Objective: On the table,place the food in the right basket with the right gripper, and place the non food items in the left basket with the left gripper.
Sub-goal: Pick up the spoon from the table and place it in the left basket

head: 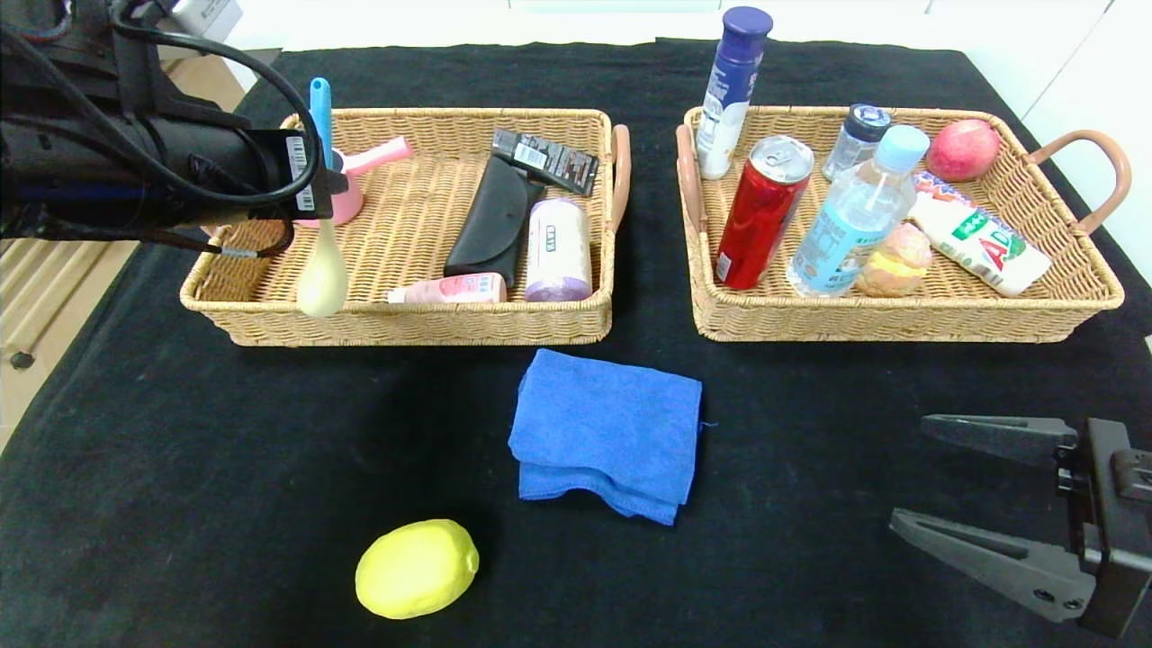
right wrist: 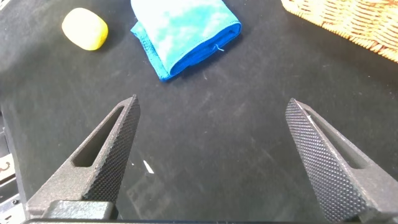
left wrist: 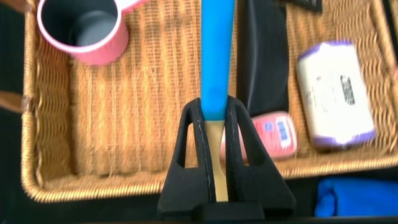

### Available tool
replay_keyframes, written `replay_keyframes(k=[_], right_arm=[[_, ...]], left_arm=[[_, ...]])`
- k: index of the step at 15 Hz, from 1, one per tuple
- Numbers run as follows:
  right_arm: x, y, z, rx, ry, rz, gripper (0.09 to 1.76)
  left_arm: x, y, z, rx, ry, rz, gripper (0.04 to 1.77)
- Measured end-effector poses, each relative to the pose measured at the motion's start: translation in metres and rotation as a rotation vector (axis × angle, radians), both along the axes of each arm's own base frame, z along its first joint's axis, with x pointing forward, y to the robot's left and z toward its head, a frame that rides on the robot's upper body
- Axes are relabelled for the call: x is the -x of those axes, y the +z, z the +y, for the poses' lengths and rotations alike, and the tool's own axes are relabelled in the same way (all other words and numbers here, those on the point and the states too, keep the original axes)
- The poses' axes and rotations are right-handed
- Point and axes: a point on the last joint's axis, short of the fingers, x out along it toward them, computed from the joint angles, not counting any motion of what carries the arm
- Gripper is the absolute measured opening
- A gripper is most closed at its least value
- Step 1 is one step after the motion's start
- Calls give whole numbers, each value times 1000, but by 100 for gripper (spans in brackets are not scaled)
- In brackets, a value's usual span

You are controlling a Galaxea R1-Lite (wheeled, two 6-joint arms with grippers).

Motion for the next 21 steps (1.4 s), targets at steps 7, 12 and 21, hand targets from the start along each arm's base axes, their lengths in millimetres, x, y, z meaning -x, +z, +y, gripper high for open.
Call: replay_keyframes(k=[7,12,21], right_arm=[[0,0,0,0,0,-1,171],[0,0,0,0,-3,-1,171],[0,1,0,-1,-3,-4,171]], left_arm=[[-34,6,-6,82,18,-89,22],[-57,1,-12,100,21,-127,22],[-67,-8,-16,94,20,-106,82]])
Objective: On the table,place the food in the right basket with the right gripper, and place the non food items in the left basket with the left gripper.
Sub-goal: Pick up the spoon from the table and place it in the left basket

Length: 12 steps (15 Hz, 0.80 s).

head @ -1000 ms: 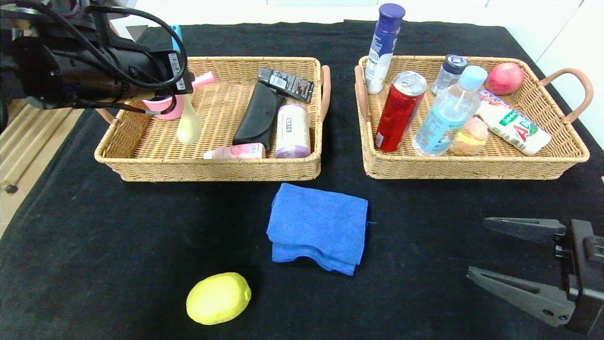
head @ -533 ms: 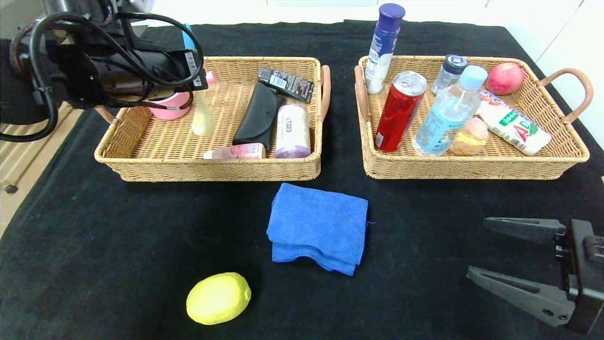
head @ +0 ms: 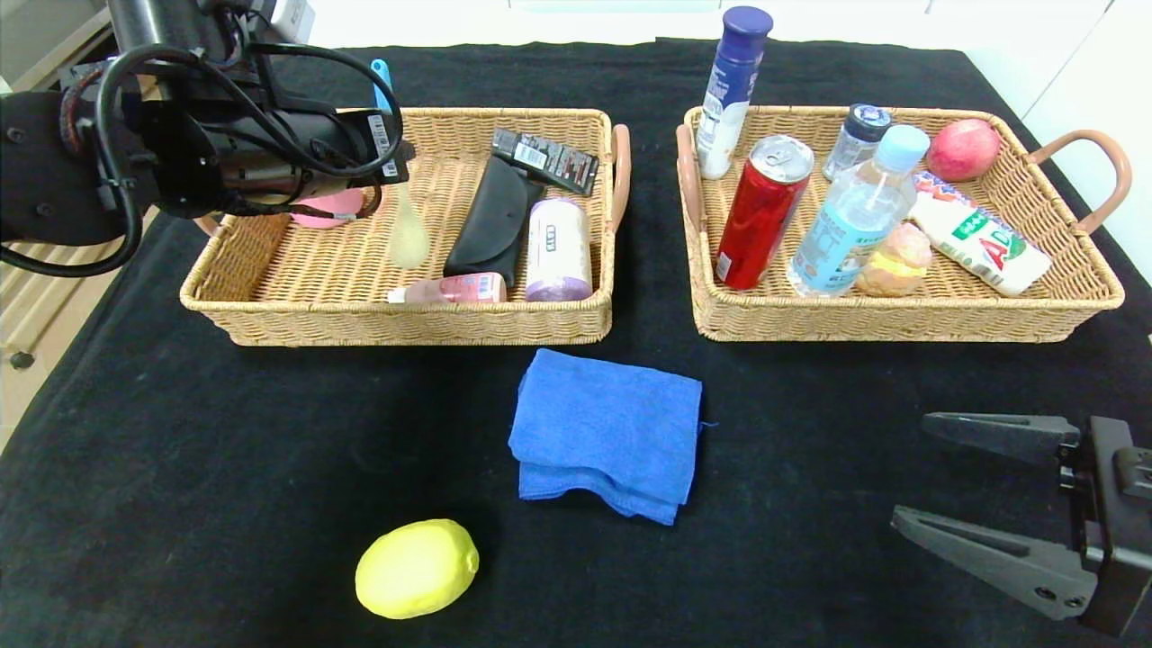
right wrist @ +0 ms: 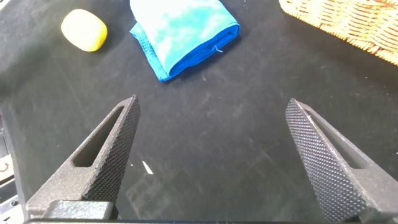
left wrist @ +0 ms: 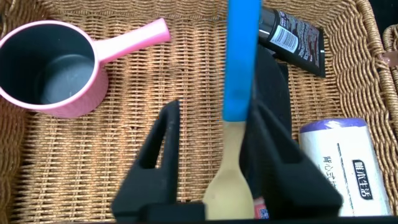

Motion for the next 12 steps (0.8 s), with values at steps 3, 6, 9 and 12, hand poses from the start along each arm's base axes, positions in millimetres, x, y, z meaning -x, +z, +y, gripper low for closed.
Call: replay_keyframes(k=[3,6,9,12], right_arm=[[0,0,-1,2,-5,-3,171],[-1,0,-1,4,-6,-4,171],[-1,0,-1,4,-6,-3,171],[-1,-1,-1,5,-7,-2,171]], left_arm=[[1,-1,0,-1,-1,5,110],[1,-1,0,-1,-3,5,130],[1,-1,0,-1,-5,7,143],[1,-3,0,-3,2,11,152]])
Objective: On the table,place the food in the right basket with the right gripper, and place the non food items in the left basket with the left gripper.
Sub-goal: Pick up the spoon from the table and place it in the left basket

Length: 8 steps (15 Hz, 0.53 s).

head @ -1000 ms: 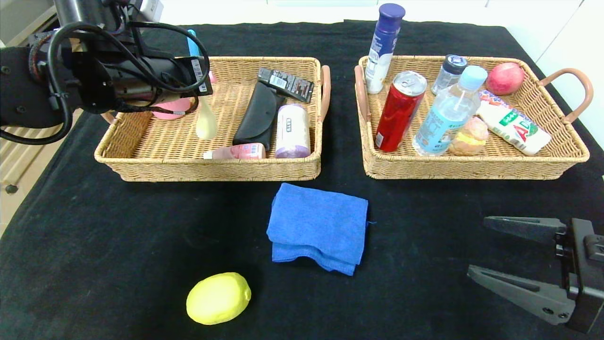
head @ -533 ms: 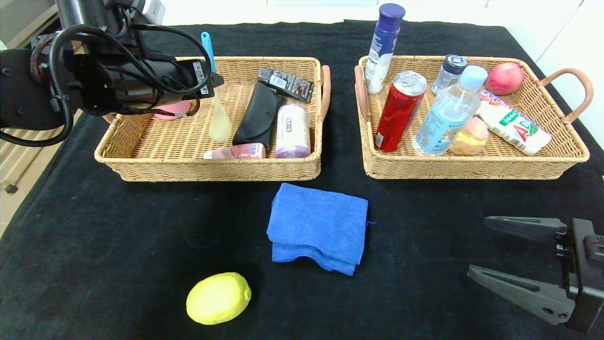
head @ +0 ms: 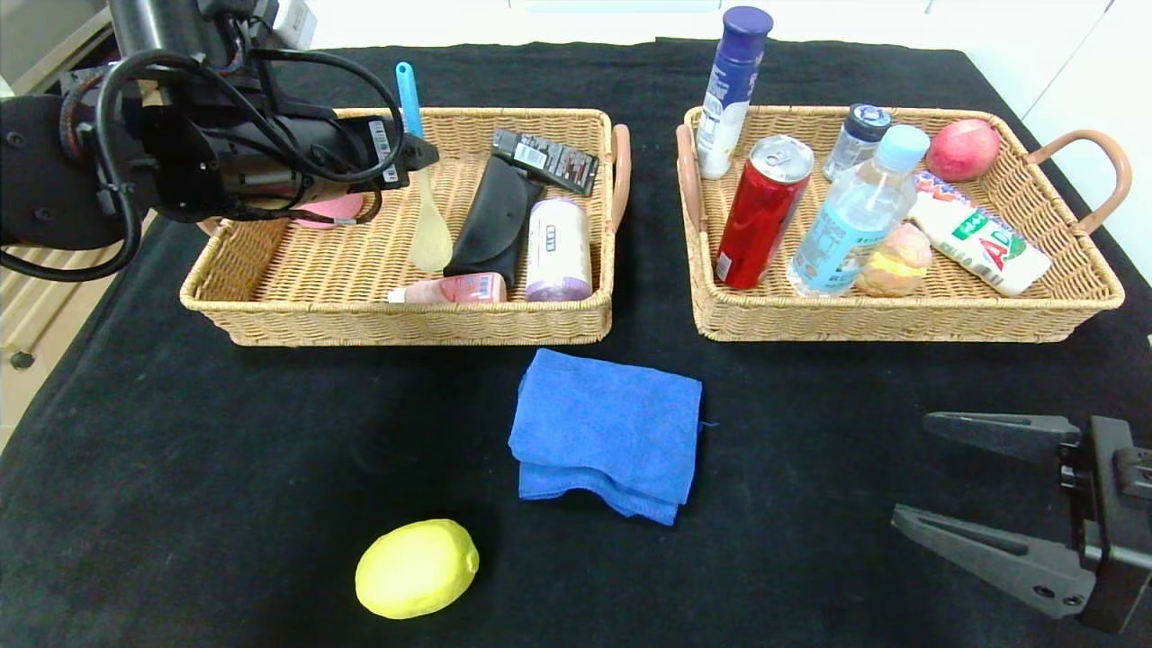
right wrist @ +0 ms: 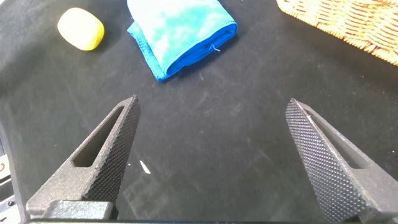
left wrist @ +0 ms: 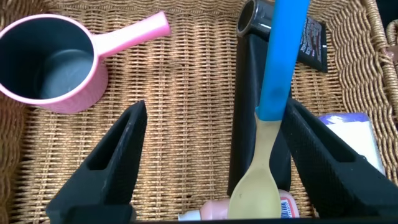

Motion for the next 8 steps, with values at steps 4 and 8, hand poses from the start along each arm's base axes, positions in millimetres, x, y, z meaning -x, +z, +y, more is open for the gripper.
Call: replay_keyframes(k=[4,8], right_arm=[[0,0,0,2,0,-1,171],[0,0,0,2,1,-1,171]], left_arm=[[-1,-4,0,0,1,4,160],[-2,-6,0,-1,1,9,164]])
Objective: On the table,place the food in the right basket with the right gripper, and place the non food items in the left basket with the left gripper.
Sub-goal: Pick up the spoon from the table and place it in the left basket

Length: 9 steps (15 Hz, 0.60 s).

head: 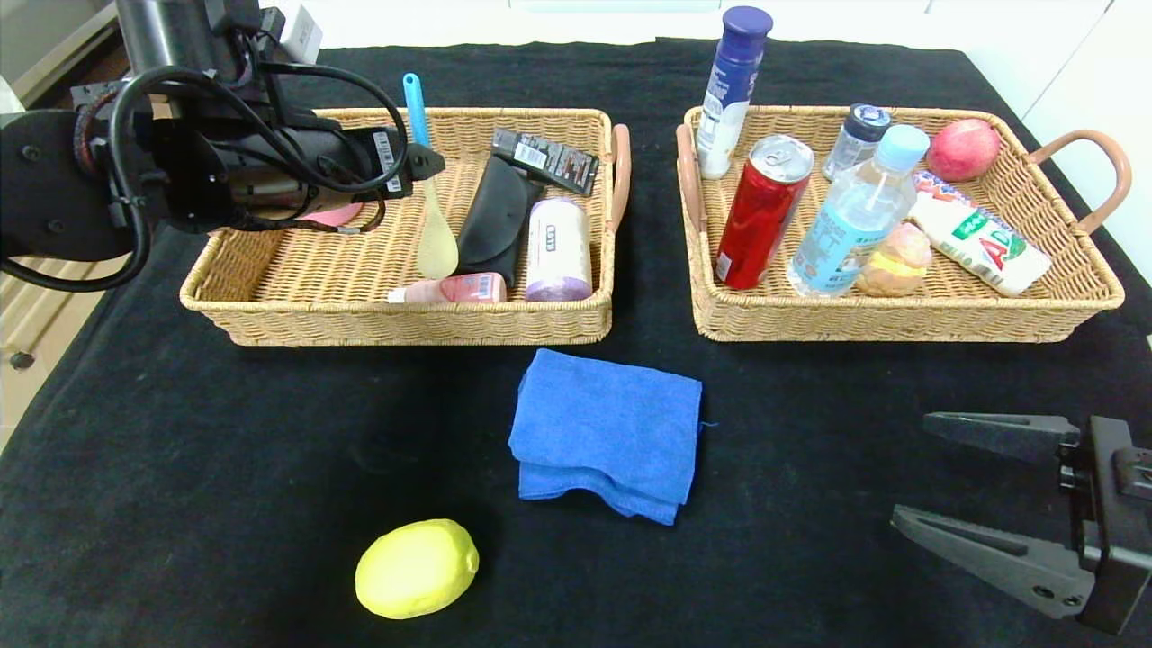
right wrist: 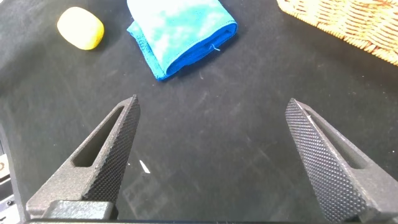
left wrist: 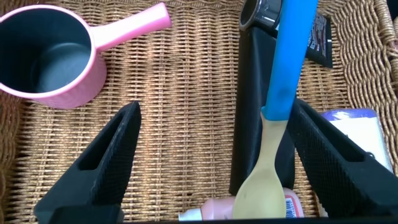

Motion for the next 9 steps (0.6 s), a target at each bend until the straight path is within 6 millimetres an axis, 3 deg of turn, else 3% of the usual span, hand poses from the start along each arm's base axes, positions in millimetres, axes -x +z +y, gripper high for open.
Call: replay_keyframes(k=[9], right_arm=[[0,0,0,0,0,-1,171]], left_arm=[[4,4,0,32,-10,-3,169]])
